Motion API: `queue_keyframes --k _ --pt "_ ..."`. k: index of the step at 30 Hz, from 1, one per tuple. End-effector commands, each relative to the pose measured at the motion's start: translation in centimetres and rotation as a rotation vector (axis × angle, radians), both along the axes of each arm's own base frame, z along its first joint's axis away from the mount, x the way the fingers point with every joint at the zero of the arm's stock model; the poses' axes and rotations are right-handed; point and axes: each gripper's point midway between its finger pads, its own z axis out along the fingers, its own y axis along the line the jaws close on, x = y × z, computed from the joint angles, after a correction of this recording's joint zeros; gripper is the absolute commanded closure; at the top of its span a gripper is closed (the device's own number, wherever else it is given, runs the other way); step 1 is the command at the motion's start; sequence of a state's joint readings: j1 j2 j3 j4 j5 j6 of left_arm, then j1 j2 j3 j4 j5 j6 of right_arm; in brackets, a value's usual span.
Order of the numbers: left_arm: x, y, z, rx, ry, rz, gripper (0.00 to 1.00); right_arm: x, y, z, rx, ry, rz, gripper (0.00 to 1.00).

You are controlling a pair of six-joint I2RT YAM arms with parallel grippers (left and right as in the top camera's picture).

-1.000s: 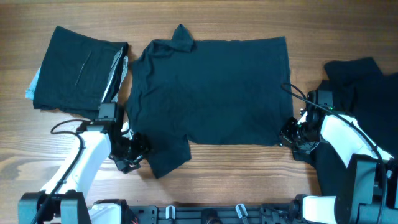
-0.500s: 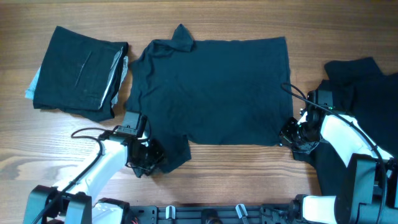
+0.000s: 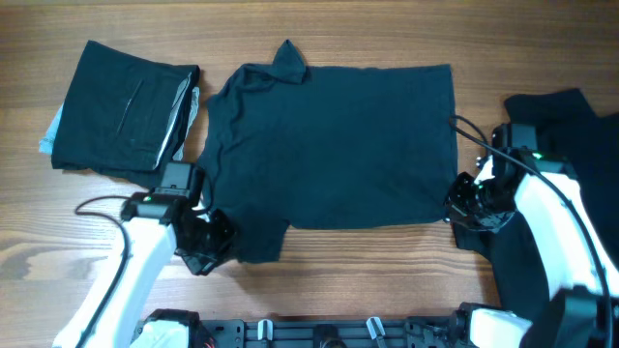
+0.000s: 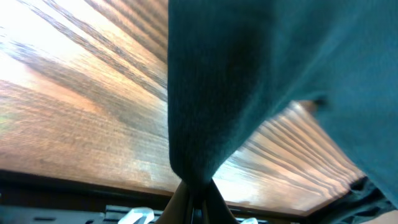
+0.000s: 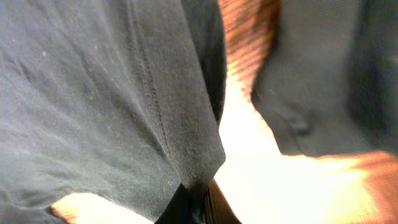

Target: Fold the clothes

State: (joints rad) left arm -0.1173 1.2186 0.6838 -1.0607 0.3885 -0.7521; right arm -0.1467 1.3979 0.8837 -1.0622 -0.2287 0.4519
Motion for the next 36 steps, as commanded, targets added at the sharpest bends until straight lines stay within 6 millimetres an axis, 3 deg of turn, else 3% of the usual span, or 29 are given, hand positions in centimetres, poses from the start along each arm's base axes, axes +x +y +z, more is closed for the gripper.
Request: queue_keyframes --k 1,5,9,18,26,30,36 --pt "0.8 1.1 2.5 0.056 -0.123 -0.027 0.96 -1.1 -0.7 1.6 -0.046 0.003 -0.029 0.96" --pt "-0.6 1.3 3.6 0.054 -0.139 -0.024 0.96 -3.4 0.4 1.9 0.008 0.093 -0.030 0.96" --pt "-0.5 1.3 4.0 0.050 -0.169 -0.022 0.96 -3.0 0.5 1.9 0.017 0.078 -0.037 0.96" --pt "6.3 0.4 4.7 0.023 -0.410 -0.015 0.96 0.6 1.3 1.6 0.080 -0.056 -0.047 0.96" --pt "12.2 -0.4 4.5 0.007 -0.566 -0.022 0.96 2.0 0.3 -2.0 0.045 0.026 -0.109 0.96" --pt "14.3 -0.6 5.5 -0.003 -0.660 -0.019 0.96 2.4 -0.2 -3.5 0.049 0.056 -0.131 0.96" --pt "15.7 -0.6 5.9 0.010 -0.716 -0.018 0.96 4.0 -2.0 -3.6 0.043 -0.006 -0.211 0.96"
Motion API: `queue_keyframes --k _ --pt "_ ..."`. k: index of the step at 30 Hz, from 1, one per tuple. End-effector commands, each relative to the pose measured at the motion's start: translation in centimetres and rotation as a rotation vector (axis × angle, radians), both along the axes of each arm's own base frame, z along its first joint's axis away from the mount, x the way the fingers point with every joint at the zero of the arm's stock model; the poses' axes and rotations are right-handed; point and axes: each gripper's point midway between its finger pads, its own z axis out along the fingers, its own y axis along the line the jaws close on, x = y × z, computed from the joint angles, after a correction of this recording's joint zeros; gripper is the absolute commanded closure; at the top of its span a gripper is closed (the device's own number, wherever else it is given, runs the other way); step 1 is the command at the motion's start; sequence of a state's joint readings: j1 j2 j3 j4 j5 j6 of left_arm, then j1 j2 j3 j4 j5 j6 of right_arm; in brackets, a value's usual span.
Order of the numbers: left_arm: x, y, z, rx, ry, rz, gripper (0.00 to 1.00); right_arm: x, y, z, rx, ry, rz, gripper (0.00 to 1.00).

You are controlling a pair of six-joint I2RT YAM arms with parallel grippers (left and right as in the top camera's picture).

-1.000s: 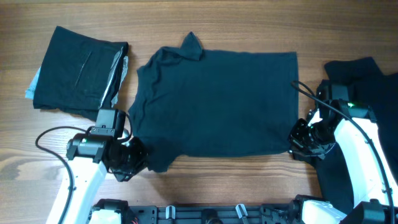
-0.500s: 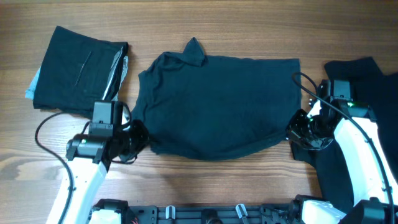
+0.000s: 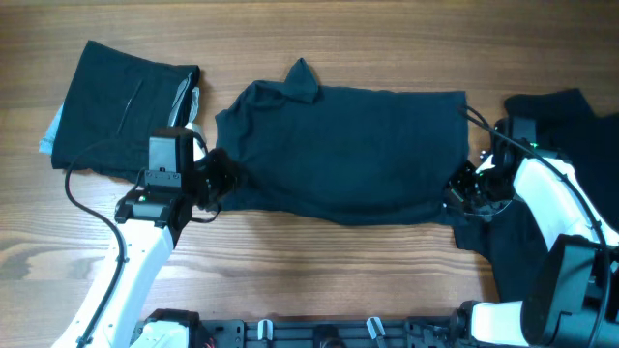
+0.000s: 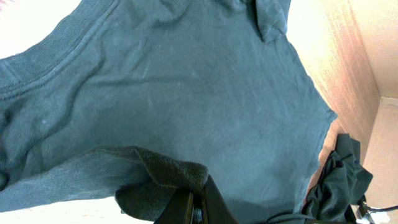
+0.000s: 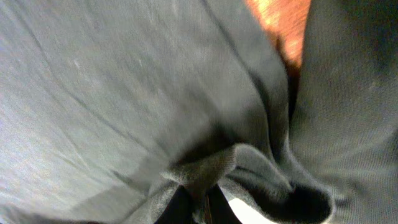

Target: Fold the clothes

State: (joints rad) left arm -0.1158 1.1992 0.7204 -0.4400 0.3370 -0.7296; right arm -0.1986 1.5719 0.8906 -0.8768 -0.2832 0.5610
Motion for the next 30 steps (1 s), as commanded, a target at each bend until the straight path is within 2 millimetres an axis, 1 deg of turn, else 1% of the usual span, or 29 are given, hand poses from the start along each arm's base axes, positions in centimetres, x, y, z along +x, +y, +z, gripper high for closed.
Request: queue_keyframes --k 1,4,5,8,13,15,19,22,25,26,27,28,29,30 --pt "1.0 0.2 0.1 0.044 -0.034 -0.010 0.96 0.5 -1.3 -0.3 -0.014 -0.007 -0.062 0.96" --pt "1.7 -0.4 -0.6 0.056 -0.040 -0.036 0.96 0.9 -1.3 -0.2 0.001 -0.027 -0.066 0.94" --pt "1.9 -0.5 -1.0 0.059 -0.038 -0.038 0.96 1.0 -1.3 -0.2 0.005 -0.032 -0.067 0.92" --pt "2.2 -0.3 -1.8 0.078 -0.024 -0.027 0.96 1.0 -1.2 -0.2 0.010 -0.032 -0.063 0.92" --pt "3.7 -0.1 -1.8 0.102 -0.079 -0.032 0.96 1.8 -1.8 -0.2 -0.018 -0.059 -0.085 0.93" --pt "4.4 0.0 -1.4 0.110 -0.111 -0.021 0.96 2.8 -1.9 -0.1 -0.021 -0.100 -0.085 0.93" --pt "5.5 0.2 -0.5 0.118 -0.169 -0.003 0.96 3.5 -1.8 0.1 -0.012 -0.134 -0.084 0.92" --pt "5.7 0.7 -0.7 0.140 -0.168 0.016 0.96 5.6 -1.2 0.8 0.024 -0.250 -0.008 0.92" --pt "5.6 0.7 -1.3 0.142 -0.151 0.013 0.95 6.3 -1.1 1.1 0.032 -0.286 0.003 0.89" --pt "5.6 0.7 -1.5 0.143 -0.144 0.013 0.95 6.5 -1.1 1.1 0.030 -0.291 0.003 0.82" --pt "5.6 0.7 -1.6 0.144 -0.141 0.013 0.93 6.5 -1.2 1.2 0.028 -0.295 0.006 0.52" --pt "5.6 0.7 -1.6 0.144 -0.140 0.013 0.83 6.5 -1.2 1.2 0.027 -0.296 0.009 0.33" --pt "5.6 0.7 -1.6 0.144 -0.140 0.013 0.66 6.5 -1.2 1.2 0.026 -0.297 0.011 0.27" --pt "5.5 0.7 -1.6 0.144 -0.139 0.012 0.56 6.5 -1.2 1.2 0.027 -0.297 0.012 0.25"
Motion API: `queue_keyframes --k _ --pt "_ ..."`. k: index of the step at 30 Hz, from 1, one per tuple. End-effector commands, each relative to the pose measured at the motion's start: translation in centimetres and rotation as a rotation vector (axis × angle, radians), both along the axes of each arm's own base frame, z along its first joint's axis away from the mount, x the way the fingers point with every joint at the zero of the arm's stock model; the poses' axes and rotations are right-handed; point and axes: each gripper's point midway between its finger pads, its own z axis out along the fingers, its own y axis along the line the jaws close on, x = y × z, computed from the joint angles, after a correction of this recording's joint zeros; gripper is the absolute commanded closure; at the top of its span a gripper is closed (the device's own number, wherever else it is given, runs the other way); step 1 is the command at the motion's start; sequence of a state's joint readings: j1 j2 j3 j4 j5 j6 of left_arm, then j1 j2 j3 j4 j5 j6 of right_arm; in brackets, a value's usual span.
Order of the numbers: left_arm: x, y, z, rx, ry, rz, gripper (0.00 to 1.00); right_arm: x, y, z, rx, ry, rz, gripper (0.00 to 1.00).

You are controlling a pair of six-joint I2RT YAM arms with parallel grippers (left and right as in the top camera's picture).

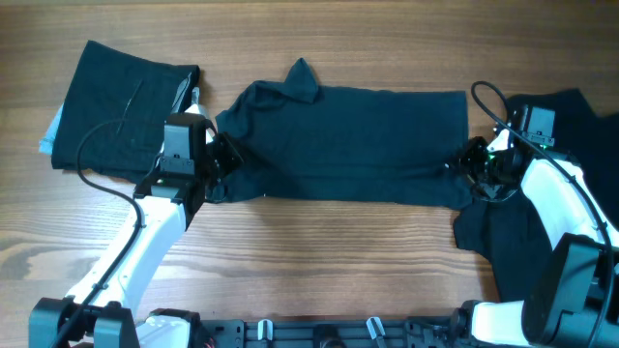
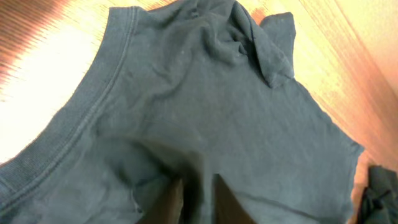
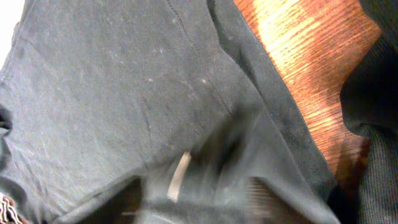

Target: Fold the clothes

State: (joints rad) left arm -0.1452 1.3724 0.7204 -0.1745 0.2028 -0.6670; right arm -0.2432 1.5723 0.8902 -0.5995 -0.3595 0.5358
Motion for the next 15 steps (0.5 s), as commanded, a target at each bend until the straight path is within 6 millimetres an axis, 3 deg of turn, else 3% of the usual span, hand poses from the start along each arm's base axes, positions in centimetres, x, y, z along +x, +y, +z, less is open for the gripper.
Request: queue_keyframes --k 1,9,15 --pt "0.4 0.1 0.2 0.018 -0.010 0.001 0.51 0.1 0.3 -0.2 0.016 -0.004 0.024 0.25" --pt "-1.6 -3.1 0.2 -0.023 -0.010 -0.269 0.52 -0.6 1.6 0.9 0.036 -0.020 0.198 0.32" --pt "-4.6 -2.4 -4.0 0.176 0.131 -0.385 0.59 -0.2 2.9 2.6 0.099 -0.062 0.264 0.33"
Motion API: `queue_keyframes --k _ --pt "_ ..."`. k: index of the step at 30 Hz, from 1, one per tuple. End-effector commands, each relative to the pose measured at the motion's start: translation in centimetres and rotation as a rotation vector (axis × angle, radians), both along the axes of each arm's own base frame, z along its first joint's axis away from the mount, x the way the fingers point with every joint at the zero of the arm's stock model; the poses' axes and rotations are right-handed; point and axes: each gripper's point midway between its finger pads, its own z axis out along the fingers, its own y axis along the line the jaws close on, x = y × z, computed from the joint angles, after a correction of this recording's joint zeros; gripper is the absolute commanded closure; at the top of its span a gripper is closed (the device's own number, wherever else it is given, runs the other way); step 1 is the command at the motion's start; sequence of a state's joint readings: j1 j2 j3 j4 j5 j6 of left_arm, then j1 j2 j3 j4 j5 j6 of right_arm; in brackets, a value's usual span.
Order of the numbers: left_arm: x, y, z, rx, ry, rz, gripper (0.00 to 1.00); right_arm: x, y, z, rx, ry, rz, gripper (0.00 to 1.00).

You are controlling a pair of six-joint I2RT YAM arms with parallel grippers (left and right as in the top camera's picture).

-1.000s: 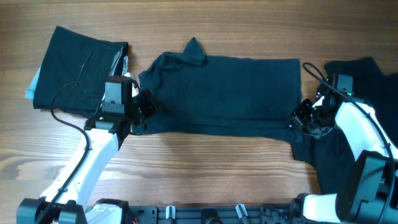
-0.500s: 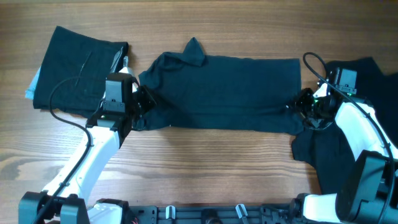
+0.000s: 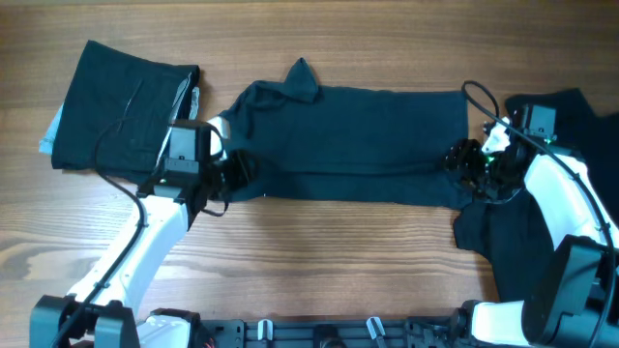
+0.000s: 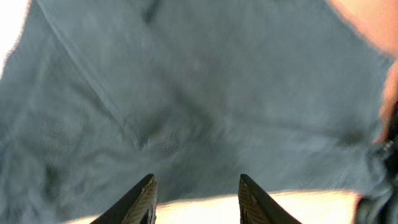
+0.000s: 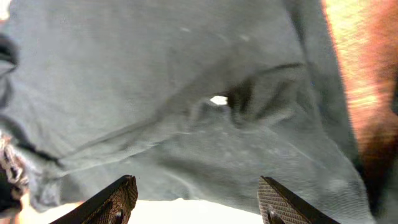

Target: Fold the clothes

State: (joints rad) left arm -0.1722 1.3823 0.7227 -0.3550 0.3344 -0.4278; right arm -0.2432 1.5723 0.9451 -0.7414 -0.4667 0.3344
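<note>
A dark teal T-shirt (image 3: 348, 140) lies across the table's middle as a long band, its front half folded back over itself. My left gripper (image 3: 238, 170) hovers at the shirt's left end, open, nothing between its fingers (image 4: 144, 193); below it is the shirt cloth (image 4: 205, 99). My right gripper (image 3: 456, 158) stands open at the shirt's right end, its fingertips (image 5: 118, 196) wide apart over the folded cloth (image 5: 186, 93).
A folded dark garment (image 3: 121, 106) lies at the far left on a lighter piece. A heap of dark clothes (image 3: 542, 213) lies at the right edge beside the right arm. Bare wooden table (image 3: 319, 261) runs along the front.
Both grippers have opened and let go of the shirt's folded edge. The left one has shifted slightly right, the right one slightly left. The shirt lies as it did.
Both grippers were shut on the shirt's front corners near the table's front. Then they held those corners halfway back over the shirt. Then the front half lay folded back onto the rest. Now both grippers are open and the fold stays.
</note>
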Motion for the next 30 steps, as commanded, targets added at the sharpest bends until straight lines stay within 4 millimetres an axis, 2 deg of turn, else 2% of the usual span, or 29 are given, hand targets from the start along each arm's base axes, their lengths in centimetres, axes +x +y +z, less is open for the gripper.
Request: queue_keyframes --k 1,4,7,14,16,17,19,20,21,22,24,26,30 --pt "-0.4 -0.1 -2.2 0.123 0.011 -0.118 0.59 1.0 0.9 1.1 0.045 -0.051 0.058 0.33" --pt "-0.3 -0.5 -4.2 0.131 0.050 -0.132 0.55 1.0 0.9 1.1 0.045 -0.052 0.057 0.33" --pt "0.6 -0.6 -5.6 0.132 0.047 -0.131 0.56 1.0 0.9 1.1 0.045 -0.051 0.058 0.33" --pt "1.9 -0.6 -5.7 0.140 0.002 -0.116 0.64 1.0 0.3 0.8 0.009 -0.044 0.049 0.33" --pt "2.1 0.2 -5.9 0.183 -0.001 -0.093 0.74 0.9 -0.7 0.3 -0.053 -0.029 0.036 0.33" --pt "2.1 0.7 -6.1 0.210 0.003 -0.079 0.75 0.8 -1.2 0.1 -0.085 -0.019 0.028 0.33" --pt "1.5 2.1 -6.8 0.282 0.042 -0.050 0.74 0.0 -1.7 -0.3 -0.112 0.019 0.020 0.33" --pt "0.9 2.7 -7.1 0.309 0.067 -0.042 0.66 -0.5 -1.5 -0.5 -0.105 0.044 0.013 0.34" --pt "0.8 2.9 -7.2 0.314 0.076 -0.039 0.62 -0.8 -1.5 -0.5 -0.099 0.062 0.002 0.34" --pt "0.7 3.2 -7.2 0.328 0.081 -0.031 0.62 -0.9 -1.4 -0.6 -0.097 0.066 0.003 0.34" --pt "0.9 4.7 -7.3 0.376 0.086 0.014 0.65 -1.5 -1.3 -1.0 -0.091 0.085 0.000 0.42" --pt "1.1 6.4 -7.3 0.396 0.094 0.064 0.67 -2.1 -1.1 -1.8 -0.083 0.106 -0.002 0.43" --pt "1.3 7.7 -7.3 0.362 0.108 0.107 0.67 -1.0 -0.3 -2.4 -0.038 0.038 0.028 0.53"
